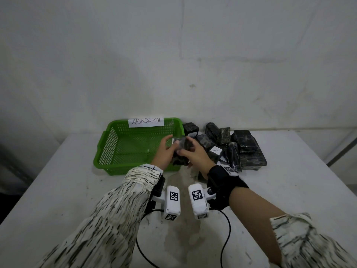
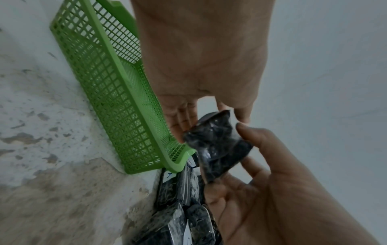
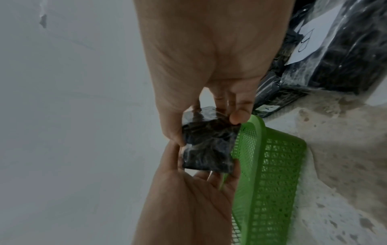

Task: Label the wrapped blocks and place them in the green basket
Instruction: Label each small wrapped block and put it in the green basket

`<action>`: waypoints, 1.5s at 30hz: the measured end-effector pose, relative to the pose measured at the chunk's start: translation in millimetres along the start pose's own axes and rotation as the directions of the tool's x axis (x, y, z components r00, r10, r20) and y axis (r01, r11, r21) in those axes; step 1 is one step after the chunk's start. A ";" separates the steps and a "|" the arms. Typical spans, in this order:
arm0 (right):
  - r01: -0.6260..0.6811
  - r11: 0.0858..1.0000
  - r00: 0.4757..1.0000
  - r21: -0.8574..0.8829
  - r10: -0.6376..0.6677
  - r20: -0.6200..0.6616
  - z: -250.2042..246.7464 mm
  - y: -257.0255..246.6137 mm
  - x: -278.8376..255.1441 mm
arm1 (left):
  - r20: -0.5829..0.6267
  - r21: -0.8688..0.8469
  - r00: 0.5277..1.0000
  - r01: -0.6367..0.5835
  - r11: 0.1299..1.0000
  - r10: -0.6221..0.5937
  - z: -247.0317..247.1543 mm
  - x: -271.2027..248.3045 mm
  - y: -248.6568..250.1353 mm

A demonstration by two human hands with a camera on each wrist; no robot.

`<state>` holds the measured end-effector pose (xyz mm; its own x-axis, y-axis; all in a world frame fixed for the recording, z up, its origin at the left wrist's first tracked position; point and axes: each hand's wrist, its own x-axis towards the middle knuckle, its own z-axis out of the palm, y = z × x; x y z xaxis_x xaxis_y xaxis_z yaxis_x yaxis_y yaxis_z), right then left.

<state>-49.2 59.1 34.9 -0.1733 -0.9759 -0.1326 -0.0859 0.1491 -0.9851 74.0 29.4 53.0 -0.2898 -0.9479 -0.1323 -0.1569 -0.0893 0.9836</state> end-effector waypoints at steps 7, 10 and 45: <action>-0.343 0.916 0.938 0.209 0.344 0.032 -12.4 -0.8 4.0 | 0.314 0.135 0.949 -0.069 0.988 0.023 -7.5 -14.0 16.1; -0.323 0.946 0.945 -0.011 0.323 0.048 -16.0 -0.5 1.5 | 0.302 0.143 0.953 -0.054 0.988 0.009 -6.6 -10.0 15.6; -0.041 0.977 0.989 0.210 0.009 0.148 -25.4 0.4 -10.2 | -0.049 -0.056 0.974 0.220 0.974 -0.223 -15.1 13.8 -3.5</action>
<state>-72.3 73.1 38.6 -0.0273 -0.9873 -0.1565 0.1295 0.1517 -0.9799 84.8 12.1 49.6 -0.2012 -0.9180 -0.3417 -0.1636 -0.3125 0.9357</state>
